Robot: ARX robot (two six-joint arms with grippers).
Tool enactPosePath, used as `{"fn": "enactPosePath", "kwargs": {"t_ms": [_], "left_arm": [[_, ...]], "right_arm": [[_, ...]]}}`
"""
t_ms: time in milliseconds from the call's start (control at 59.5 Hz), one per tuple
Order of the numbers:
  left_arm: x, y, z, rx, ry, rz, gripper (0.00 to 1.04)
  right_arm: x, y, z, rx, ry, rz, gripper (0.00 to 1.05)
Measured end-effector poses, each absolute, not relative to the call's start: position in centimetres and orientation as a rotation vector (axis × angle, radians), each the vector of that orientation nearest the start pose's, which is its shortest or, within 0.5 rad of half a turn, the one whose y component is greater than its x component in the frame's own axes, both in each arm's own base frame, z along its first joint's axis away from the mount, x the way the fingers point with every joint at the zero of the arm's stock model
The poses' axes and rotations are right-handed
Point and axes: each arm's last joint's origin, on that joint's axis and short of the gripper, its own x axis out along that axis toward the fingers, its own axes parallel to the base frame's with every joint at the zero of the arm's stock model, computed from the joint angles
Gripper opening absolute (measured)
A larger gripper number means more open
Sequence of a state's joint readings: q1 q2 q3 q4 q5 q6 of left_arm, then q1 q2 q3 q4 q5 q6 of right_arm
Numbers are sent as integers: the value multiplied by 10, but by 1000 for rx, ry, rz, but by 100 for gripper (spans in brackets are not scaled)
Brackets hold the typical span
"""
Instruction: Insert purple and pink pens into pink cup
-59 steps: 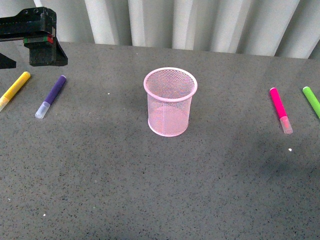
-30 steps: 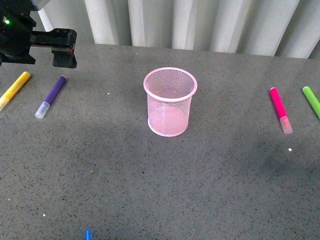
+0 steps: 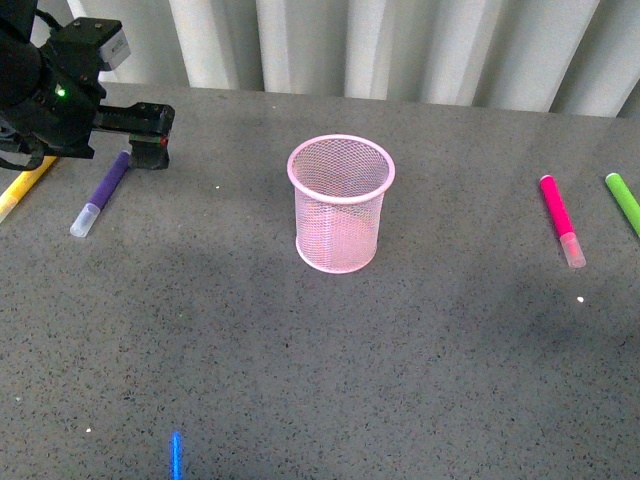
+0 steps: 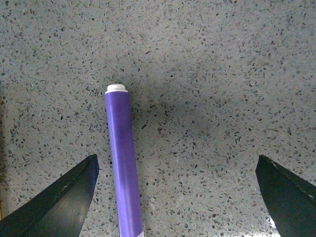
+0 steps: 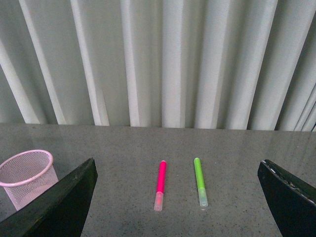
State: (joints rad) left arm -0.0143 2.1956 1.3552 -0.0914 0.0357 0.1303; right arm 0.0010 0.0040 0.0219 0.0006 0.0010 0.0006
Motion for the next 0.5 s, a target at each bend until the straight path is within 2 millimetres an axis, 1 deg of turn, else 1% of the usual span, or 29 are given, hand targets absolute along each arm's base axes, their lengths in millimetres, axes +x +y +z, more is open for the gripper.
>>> {"fn": "enactPosePath", "kwargs": {"t_ms": [202,505], "left_arm": [[452,-6,89,107,932,-99,98],[461,4,82,98,936,-79,98]], "right_arm": [[97,0,171,1,-19,0,98],[97,0,171,1,-19,0,98]]}}
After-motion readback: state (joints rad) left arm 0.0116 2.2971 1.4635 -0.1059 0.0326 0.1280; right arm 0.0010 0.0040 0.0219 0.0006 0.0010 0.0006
